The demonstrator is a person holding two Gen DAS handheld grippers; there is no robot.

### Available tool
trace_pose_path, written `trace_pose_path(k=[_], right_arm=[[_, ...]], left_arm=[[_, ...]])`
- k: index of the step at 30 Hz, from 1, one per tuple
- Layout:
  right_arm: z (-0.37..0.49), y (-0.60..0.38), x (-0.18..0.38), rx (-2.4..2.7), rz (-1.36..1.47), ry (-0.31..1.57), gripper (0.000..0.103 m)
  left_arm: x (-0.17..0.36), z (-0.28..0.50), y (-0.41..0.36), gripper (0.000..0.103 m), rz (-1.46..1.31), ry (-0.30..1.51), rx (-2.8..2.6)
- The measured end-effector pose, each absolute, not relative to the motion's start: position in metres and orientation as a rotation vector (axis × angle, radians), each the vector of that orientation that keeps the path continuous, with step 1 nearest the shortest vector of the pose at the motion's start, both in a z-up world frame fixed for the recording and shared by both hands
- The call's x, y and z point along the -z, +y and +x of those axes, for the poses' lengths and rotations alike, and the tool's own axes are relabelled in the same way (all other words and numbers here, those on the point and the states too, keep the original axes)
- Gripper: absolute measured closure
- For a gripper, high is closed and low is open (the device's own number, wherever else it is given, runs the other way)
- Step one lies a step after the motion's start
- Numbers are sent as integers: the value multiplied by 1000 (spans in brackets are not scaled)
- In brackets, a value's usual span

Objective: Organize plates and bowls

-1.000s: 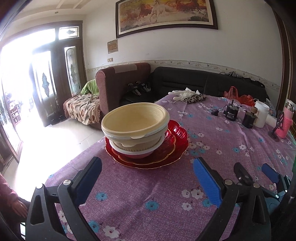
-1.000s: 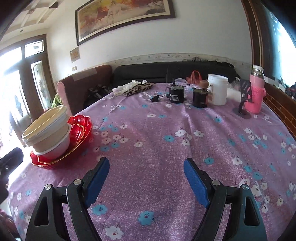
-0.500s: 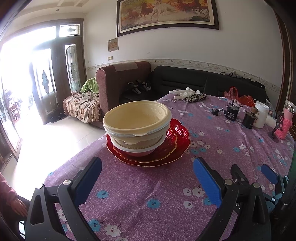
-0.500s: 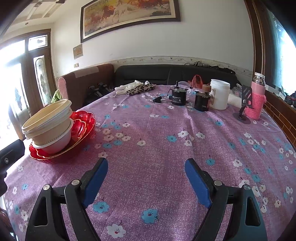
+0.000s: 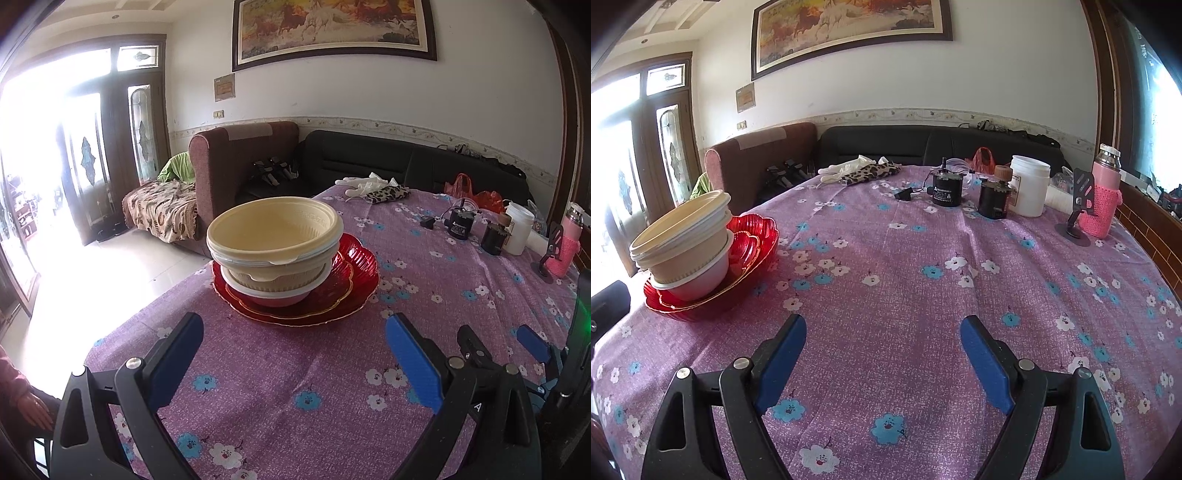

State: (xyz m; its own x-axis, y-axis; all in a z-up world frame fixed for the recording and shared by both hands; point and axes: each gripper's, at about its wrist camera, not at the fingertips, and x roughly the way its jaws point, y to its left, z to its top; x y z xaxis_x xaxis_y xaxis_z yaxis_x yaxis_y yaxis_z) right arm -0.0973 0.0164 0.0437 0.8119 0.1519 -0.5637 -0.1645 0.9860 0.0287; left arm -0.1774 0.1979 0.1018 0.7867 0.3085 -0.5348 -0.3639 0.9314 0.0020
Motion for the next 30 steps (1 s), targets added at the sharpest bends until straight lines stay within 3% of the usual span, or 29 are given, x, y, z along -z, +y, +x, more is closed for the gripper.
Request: trace_pose_path(k=[11,30], right_arm=[[-109,24,-54,-201,-7,607,14],[-149,84,-64,-357,-24,629,14]], left_arm=[[-143,-235,219,0,-155,313,-409],[-118,-215,237,0,-205,526,-322]])
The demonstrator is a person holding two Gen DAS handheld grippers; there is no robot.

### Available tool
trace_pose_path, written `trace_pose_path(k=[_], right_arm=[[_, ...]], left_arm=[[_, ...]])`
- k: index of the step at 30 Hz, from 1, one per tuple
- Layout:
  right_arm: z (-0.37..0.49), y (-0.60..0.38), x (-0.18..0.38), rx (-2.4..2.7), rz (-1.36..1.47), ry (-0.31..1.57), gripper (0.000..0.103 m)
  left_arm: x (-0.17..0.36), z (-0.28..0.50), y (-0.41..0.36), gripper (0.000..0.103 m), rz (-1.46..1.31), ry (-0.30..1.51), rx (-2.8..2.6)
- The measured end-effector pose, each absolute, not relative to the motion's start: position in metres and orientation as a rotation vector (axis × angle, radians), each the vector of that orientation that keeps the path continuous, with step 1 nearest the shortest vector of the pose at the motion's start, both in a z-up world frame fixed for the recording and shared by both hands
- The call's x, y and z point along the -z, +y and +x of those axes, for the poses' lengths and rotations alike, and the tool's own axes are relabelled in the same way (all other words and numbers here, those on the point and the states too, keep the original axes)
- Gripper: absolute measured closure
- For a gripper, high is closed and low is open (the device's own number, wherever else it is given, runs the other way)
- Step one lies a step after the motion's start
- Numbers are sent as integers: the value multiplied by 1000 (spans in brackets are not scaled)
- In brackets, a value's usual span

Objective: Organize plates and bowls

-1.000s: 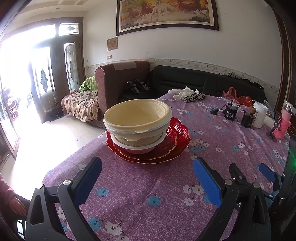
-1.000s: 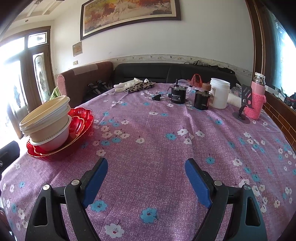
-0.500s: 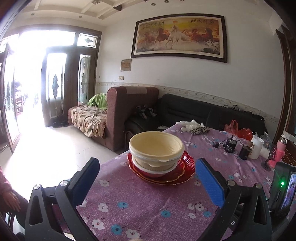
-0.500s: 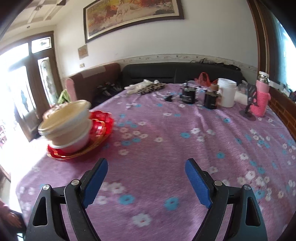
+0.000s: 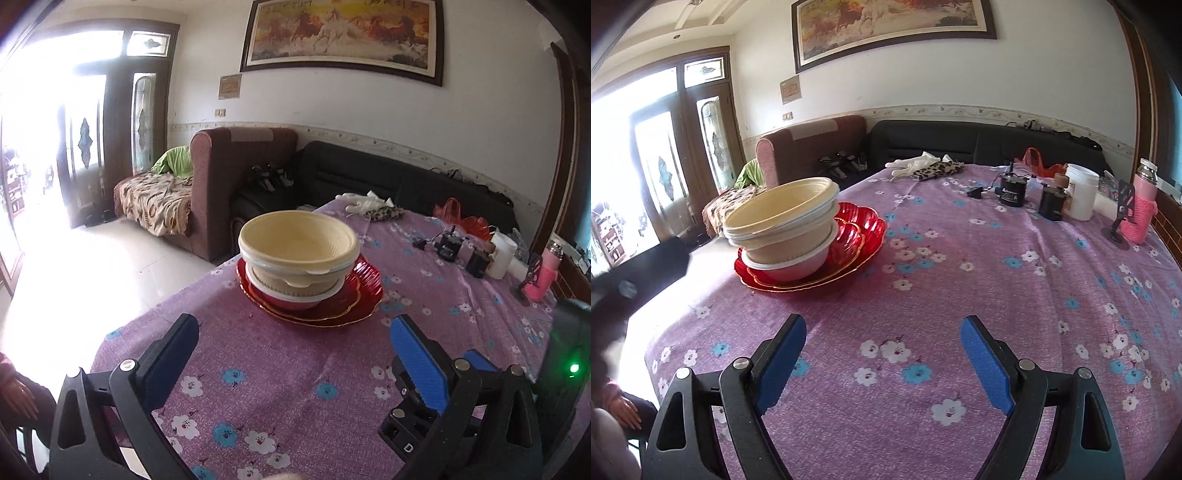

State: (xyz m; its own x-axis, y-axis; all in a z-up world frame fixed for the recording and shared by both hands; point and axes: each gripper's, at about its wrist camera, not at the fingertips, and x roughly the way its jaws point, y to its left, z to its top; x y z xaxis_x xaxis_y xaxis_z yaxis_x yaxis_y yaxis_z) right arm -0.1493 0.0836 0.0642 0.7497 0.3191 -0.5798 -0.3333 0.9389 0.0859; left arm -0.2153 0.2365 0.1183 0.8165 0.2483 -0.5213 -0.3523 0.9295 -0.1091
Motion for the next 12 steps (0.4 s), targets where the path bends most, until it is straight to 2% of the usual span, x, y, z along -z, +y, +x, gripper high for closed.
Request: trace_pose_path(k=[12], right_arm=[[-143,109,-74,-443,-38,664,14]], left_arm=[[-117,-185,254,0,-211,606,-366]])
